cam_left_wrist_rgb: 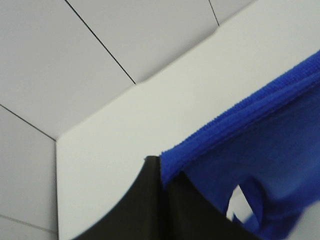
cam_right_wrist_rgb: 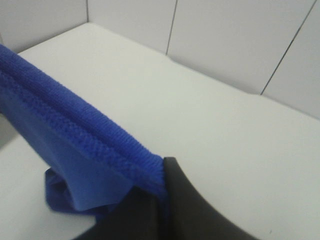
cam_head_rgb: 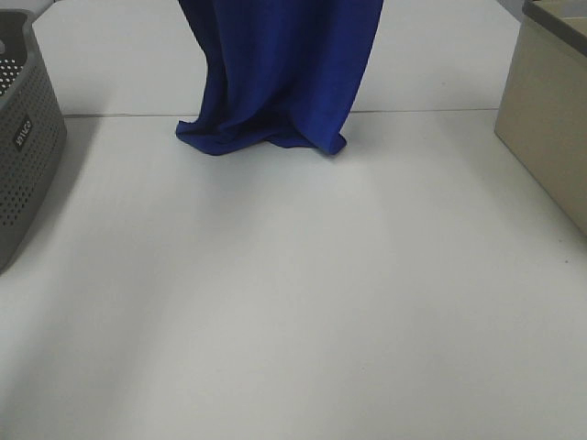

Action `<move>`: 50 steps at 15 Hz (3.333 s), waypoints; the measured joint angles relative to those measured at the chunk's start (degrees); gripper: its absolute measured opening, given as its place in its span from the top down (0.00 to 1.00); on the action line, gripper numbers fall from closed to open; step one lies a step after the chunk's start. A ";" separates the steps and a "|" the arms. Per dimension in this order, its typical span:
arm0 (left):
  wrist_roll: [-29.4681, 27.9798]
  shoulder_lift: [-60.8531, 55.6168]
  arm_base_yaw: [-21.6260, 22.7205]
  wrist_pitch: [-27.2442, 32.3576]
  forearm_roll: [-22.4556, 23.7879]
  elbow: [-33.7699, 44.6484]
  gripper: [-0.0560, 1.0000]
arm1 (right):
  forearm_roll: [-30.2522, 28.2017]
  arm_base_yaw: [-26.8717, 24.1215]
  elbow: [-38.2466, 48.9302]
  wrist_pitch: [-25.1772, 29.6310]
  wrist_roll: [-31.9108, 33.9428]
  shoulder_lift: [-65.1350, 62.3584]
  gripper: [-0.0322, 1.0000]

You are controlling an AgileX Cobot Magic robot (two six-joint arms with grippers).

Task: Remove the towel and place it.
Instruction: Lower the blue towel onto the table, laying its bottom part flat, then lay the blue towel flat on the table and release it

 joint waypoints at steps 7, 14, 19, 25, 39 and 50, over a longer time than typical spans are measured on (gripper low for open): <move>-1.38 -8.31 0.17 13.29 -9.22 9.22 0.95 | 4.64 -0.06 0.11 20.28 1.49 -2.58 0.95; -3.50 -23.26 0.17 12.95 -15.64 35.07 0.95 | 8.65 -0.06 18.05 21.08 4.07 -11.00 0.95; -7.22 -31.74 0.00 11.86 -20.11 47.21 0.95 | 10.66 0.23 30.19 20.97 4.41 -19.71 0.95; -7.79 -40.05 0.00 11.75 -25.15 56.78 0.95 | 12.89 0.23 42.51 20.86 5.50 -26.81 0.95; -11.86 -60.56 0.00 11.46 -40.85 84.51 0.95 | 18.28 0.23 71.68 20.40 8.82 -46.98 0.95; -11.86 -61.08 0.00 11.40 -48.19 98.09 0.95 | 22.06 0.17 90.70 19.65 13.69 -56.84 0.95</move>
